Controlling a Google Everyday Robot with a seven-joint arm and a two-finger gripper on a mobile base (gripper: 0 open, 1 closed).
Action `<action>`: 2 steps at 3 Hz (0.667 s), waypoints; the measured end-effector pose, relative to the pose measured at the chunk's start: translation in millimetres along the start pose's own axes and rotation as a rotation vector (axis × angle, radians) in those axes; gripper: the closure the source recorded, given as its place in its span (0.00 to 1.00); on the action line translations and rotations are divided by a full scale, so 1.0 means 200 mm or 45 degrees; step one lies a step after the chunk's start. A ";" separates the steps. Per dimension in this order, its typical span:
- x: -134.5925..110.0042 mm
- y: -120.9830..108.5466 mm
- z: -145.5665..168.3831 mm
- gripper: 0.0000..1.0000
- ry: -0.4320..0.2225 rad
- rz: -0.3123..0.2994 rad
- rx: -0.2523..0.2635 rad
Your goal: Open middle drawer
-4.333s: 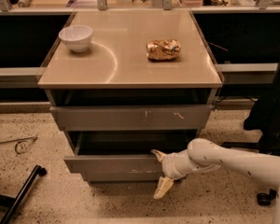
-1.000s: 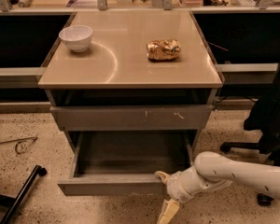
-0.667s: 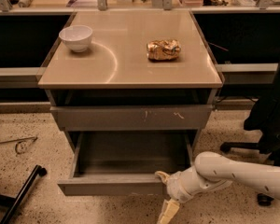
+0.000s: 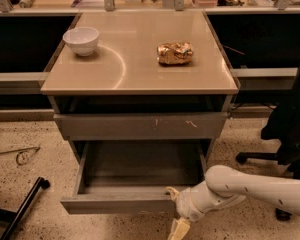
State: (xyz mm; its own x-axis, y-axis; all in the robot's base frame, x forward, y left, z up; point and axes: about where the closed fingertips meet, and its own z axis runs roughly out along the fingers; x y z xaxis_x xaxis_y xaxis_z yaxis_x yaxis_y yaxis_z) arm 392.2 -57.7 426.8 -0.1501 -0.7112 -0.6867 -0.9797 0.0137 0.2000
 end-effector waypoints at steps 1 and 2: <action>-0.01 0.00 -0.01 0.00 0.000 0.000 0.000; 0.03 0.10 0.00 0.00 -0.021 0.051 -0.016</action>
Offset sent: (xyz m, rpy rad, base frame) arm -0.2457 -0.0570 -0.0387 0.1348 0.4052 -0.2539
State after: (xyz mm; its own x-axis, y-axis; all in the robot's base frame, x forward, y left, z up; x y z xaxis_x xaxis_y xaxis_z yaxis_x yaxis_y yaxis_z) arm 371.9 -61.9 426.4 -0.1914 -0.6988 -0.6892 -0.9711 0.0330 0.2364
